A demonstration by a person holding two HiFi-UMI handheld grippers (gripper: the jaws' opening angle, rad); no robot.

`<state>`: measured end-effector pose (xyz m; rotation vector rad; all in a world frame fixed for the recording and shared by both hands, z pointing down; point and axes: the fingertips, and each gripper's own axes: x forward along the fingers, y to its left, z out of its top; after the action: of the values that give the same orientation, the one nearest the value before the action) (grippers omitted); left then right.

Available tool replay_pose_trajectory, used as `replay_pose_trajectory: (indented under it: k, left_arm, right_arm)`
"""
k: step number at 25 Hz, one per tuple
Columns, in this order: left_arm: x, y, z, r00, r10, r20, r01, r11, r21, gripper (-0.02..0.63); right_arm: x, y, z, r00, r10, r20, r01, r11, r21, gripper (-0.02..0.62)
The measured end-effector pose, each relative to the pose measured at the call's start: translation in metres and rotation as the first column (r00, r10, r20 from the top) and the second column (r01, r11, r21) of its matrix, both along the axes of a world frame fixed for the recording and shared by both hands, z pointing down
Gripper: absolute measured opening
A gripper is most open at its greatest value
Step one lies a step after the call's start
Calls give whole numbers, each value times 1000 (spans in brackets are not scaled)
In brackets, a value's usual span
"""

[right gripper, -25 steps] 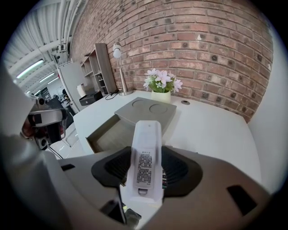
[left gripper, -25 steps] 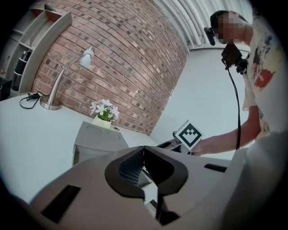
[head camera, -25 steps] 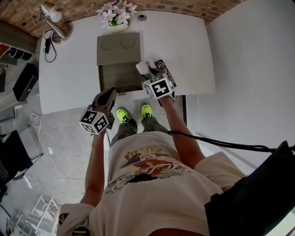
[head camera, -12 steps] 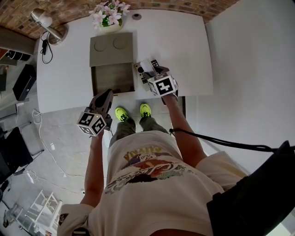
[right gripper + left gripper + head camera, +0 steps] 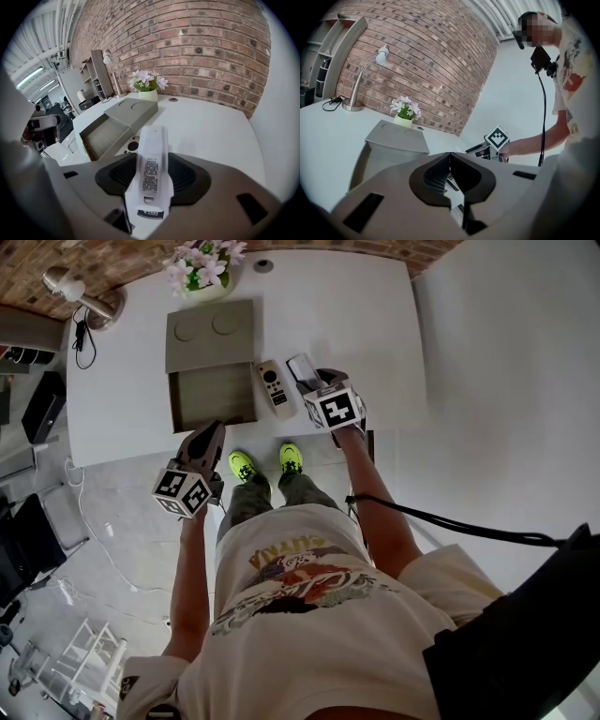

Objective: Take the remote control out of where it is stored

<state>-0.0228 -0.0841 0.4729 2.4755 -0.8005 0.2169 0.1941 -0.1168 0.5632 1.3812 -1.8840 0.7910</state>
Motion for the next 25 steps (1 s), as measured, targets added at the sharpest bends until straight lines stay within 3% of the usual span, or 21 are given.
replay_pose_trajectory:
  k: [25]
  left_arm:
    - [63, 44, 19, 997, 64, 41, -63, 998, -27, 6]
  right_arm:
    - [88, 36, 32, 997, 77, 12, -77, 997, -19, 221]
